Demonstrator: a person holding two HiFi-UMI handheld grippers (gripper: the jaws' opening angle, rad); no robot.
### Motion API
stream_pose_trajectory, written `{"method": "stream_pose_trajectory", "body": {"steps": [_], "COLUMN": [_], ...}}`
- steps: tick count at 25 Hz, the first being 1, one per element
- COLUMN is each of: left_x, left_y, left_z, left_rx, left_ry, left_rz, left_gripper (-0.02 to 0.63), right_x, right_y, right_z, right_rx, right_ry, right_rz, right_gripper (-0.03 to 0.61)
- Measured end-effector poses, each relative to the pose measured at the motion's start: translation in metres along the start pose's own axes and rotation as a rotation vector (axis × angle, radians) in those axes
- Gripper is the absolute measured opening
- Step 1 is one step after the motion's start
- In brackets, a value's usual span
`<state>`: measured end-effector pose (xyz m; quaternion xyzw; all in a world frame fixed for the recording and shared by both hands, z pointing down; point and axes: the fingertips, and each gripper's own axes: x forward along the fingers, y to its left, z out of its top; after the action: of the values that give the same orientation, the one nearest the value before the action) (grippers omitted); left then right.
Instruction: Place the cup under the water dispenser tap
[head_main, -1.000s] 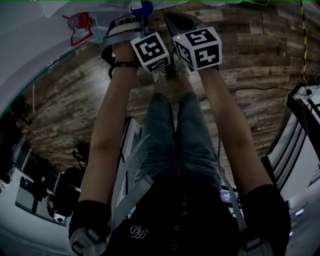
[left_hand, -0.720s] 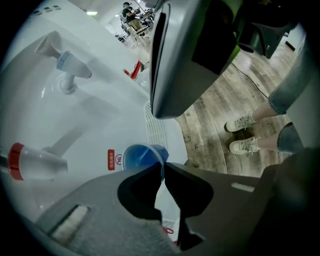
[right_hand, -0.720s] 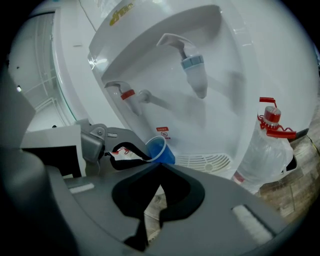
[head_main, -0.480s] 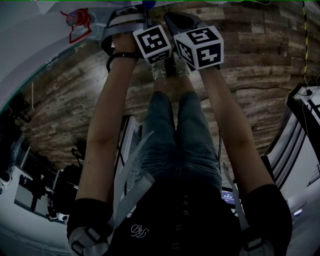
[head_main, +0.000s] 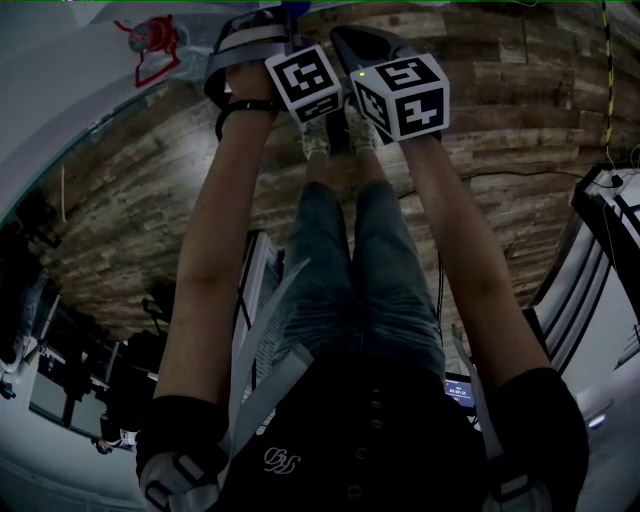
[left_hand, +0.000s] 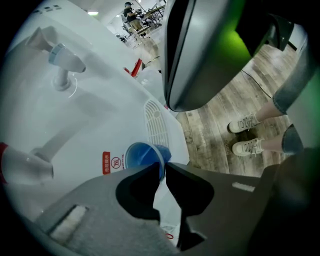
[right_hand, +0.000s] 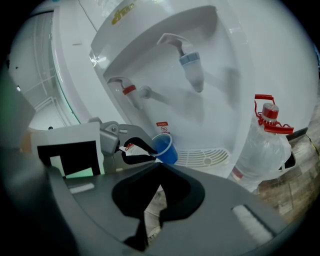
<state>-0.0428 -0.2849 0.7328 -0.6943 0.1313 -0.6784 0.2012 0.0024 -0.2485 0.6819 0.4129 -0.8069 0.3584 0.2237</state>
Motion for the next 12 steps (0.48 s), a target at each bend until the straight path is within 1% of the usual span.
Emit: {"method": "stream_pose_trajectory", "body": {"steps": [2,3,6,8,10,11,12], "left_x": [0.0014,0.0020,0.0020,0.0004,-0.0015,-0.0025,-0.0036], "left_y": [0.0004,0.0005,0.0010,0.0016,0.0035,0.0047,0.0060], "left_z": [0.0017,0.0025,0.0040,0.0052,0.0055,0.0052,0.0050], "left_rx": [-0.012,-0.016,-0.024,-0.034,-0.047,-0.054,-0.063], "left_ry": [-0.008,-0.012,-0.019,-0.028,-0.039,-0.043,-0.047], "left_rz": [0.005,0.007,0.013,0.017,0.026,0.029,0.031], "left_gripper": [0.048,0.071,0.075,0.101,0.107,0.118,0.144], "right_x": [-0.0003,-0.0004,-0.0012,-0.0024,-0.0032,-0.0037,-0.0044], "right_y": [0.0004,0.0003,-0.0010,-0.0026,-0.0036,-0.0036,-0.0035], "right_z": [-0.0009,-0.0007,0.0013,0.0020,0.0028,0.0037,0.0049], "right_rx": [0.000,-0.001,-0.004,-0.002,0.003,0.007,0.008], "right_ry": [0.001,0.001,-0.003,-0.005,-0.008,-0.010,-0.011], "right_rz": [0.002,0.003,0.002,-0.001,-0.004,-0.004,-0.003], "right_gripper": [0.000,0.000,0.000,0.000,0.000,0.000,0.000]}}
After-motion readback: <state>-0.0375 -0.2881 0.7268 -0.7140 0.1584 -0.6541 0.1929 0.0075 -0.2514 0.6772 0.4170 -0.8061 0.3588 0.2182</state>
